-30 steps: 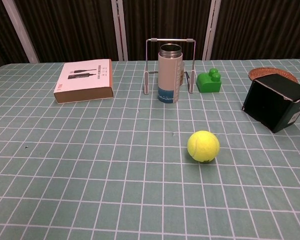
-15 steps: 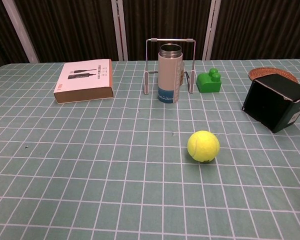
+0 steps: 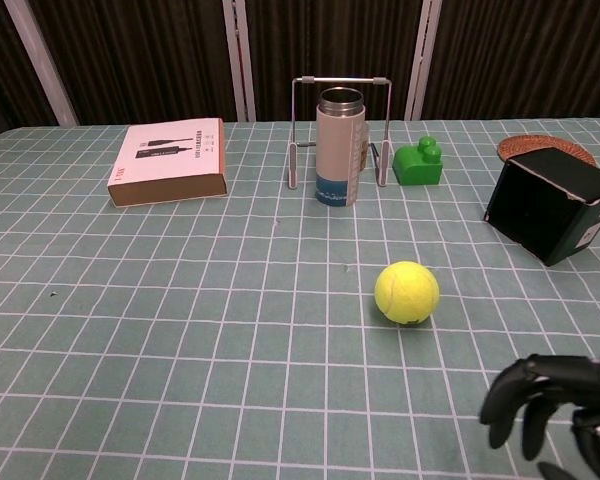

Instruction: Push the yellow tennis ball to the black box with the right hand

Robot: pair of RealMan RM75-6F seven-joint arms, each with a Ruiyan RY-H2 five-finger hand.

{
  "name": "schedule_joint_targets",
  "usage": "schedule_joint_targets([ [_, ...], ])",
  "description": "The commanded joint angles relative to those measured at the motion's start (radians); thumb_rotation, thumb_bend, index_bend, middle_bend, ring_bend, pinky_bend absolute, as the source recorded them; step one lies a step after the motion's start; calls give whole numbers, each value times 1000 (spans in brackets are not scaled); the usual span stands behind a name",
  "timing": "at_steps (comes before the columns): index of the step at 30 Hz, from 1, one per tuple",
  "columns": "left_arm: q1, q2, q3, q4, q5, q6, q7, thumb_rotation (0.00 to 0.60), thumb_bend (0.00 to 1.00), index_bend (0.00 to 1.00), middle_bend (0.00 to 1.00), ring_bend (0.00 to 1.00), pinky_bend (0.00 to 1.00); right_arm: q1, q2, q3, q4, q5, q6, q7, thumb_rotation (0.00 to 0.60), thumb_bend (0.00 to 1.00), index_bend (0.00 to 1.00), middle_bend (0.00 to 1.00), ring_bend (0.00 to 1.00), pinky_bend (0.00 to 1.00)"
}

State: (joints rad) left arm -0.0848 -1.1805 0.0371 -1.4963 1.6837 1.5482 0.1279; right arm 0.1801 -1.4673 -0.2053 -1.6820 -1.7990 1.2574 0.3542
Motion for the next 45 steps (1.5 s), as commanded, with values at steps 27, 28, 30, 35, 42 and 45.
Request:
schedule_joint_targets([
  [27, -16, -5, -42, 8, -105, -58, -10, 600, 172, 0, 0, 9, 85, 145, -235, 133, 59, 191, -244, 145, 600, 519, 28, 125, 134, 376],
  [28, -17, -5, -43, 9, -107, -60, -10, 600, 172, 0, 0, 9, 85, 149, -237, 137, 63, 193, -246, 147, 600, 519, 27, 124, 132, 372],
  [30, -22, -6, -47, 9, -115, -69, -9, 600, 172, 0, 0, 9, 85, 160, -244, 152, 76, 202, -253, 160, 600, 519, 23, 122, 130, 367],
  [35, -31, -8, -53, 9, -138, -95, -6, 600, 172, 0, 0, 10, 85, 187, -251, 185, 100, 225, -267, 206, 600, 520, 18, 115, 124, 349],
  [42, -45, -13, -65, 7, -174, -131, 11, 600, 172, 0, 0, 10, 85, 229, -251, 227, 135, 248, -293, 295, 600, 519, 8, 105, 114, 269],
  [45, -49, -16, -69, 8, -189, -142, 18, 600, 172, 0, 0, 10, 85, 247, -250, 240, 157, 254, -305, 328, 600, 519, 8, 101, 109, 245],
])
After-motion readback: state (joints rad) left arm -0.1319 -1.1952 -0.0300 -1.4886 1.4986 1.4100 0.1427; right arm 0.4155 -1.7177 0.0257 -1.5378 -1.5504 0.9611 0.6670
